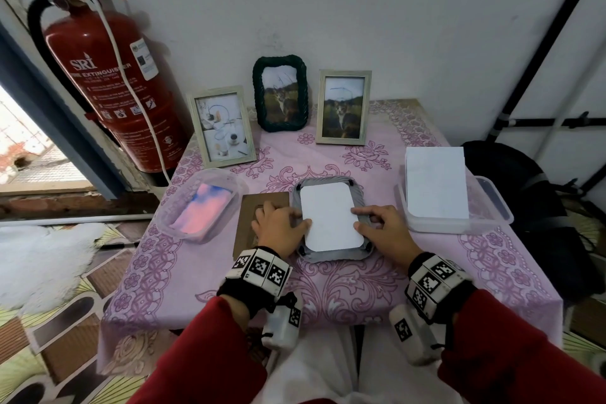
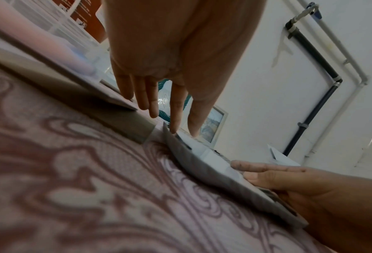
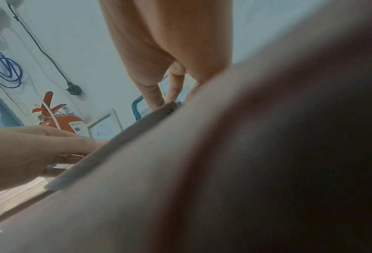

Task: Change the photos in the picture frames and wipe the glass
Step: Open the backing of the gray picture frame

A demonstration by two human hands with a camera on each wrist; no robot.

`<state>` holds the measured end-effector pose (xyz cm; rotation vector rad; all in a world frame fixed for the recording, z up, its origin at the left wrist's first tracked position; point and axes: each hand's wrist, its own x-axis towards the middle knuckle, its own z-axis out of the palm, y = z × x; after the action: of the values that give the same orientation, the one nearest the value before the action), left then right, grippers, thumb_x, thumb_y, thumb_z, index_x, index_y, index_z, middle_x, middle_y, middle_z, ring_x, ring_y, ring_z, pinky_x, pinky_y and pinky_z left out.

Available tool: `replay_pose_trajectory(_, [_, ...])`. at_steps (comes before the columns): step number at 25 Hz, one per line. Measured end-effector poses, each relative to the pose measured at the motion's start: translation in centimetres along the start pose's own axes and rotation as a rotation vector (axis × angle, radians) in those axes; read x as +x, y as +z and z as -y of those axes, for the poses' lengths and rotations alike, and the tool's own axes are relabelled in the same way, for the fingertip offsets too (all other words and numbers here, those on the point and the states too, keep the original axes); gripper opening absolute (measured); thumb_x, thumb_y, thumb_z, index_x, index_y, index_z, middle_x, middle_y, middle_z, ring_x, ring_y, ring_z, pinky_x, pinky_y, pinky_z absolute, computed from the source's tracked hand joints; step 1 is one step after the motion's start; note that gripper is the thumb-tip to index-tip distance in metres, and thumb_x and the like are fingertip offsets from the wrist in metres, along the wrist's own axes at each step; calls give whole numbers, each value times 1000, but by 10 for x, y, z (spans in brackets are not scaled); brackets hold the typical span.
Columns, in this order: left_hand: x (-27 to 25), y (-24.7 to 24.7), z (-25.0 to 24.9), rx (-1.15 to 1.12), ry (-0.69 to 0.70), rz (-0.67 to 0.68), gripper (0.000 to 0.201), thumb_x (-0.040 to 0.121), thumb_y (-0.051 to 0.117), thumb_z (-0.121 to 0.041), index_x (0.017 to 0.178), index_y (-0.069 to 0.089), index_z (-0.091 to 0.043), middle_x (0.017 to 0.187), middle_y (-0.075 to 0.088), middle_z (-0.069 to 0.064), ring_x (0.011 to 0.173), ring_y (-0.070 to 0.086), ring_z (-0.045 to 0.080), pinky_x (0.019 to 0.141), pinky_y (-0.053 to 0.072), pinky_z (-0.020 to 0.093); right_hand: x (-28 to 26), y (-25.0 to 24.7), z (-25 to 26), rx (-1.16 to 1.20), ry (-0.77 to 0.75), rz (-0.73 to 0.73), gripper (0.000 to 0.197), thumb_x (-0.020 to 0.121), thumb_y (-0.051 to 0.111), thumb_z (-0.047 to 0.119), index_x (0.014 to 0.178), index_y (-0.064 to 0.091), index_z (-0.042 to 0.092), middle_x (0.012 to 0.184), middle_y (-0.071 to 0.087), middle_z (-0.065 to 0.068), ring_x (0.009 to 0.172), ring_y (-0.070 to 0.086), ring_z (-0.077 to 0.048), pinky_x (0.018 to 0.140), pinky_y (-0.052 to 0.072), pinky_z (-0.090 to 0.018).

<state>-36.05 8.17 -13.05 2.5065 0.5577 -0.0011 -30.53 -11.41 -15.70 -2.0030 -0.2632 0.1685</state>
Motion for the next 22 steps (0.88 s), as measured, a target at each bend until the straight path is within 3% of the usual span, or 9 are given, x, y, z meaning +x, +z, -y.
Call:
replay_pose_trajectory(3, [1,2,-3,-73,-14,-38,34,84,63,-41,112,64,-22,126,40,10,124,29,30,103,21,41,0,0,0,-9,-6,-2,31,84,65,8,114,66,14,93,39,2,88,43,-12,86,36,-19])
replay_pose_trajectory(5, [1,3,-3,-124,-5,-86,31,82,65,-39,108,64,-22,121,47,7,120,35,28,98,22,38,0,0,1,-15,-6,-7,31,84,65,8,114,66,15,96,40,-2,86,43,-9,86,36,-19])
replay_pose_trajectory(8, [1,3,-2,-295,0,-92,22,80,69,-34,96,59,-22,92,63,-4,102,54,19,85,22,33,-1,0,2,-17,-7,-10,31,84,65,8,113,66,15,100,41,-5,87,44,-11,86,37,-20])
replay_pose_trajectory(11, [2,5,-2,-349,-21,-89,19,80,69,-29,93,58,-22,72,54,-13,89,57,16,82,22,31,-1,0,2,-22,-11,-15,30,83,65,8,113,67,15,102,42,-6,90,45,-14,89,39,-22])
replay_pose_trajectory(14, [5,7,-1,-405,6,-92,20,80,70,-23,96,61,-14,68,51,-12,81,55,16,90,38,34,-2,0,2,-26,-12,-16,30,83,65,8,112,67,16,101,43,-6,92,46,-14,90,40,-22])
replay_pose_trajectory(16, [6,7,1,-469,31,-107,23,81,70,-17,100,63,-6,67,50,-9,70,52,11,78,46,23,-2,1,4,-49,-11,-22,30,83,66,8,111,67,16,101,43,-7,94,46,-16,93,41,-25])
replay_pose_trajectory(18, [7,6,2,-516,59,-121,23,80,69,-12,100,63,-3,67,50,-6,62,48,5,59,41,6,-2,3,7,-98,-7,-42,29,83,65,9,111,67,16,100,43,-8,99,46,-21,99,41,-33])
replay_pose_trajectory(20, [7,4,2,-575,85,-121,20,80,69,-9,98,63,-3,66,50,-4,60,48,5,54,40,3,-5,7,12,-178,0,-42,30,85,61,12,115,64,15,102,40,-7,109,43,-27,103,36,-35])
replay_pose_trajectory(22, [8,2,2,-636,80,-117,20,80,69,-7,99,63,-2,68,53,1,62,51,10,58,46,10,-10,9,17,-284,-23,-3,31,89,57,16,120,60,15,109,40,-9,116,38,-28,104,31,-31])
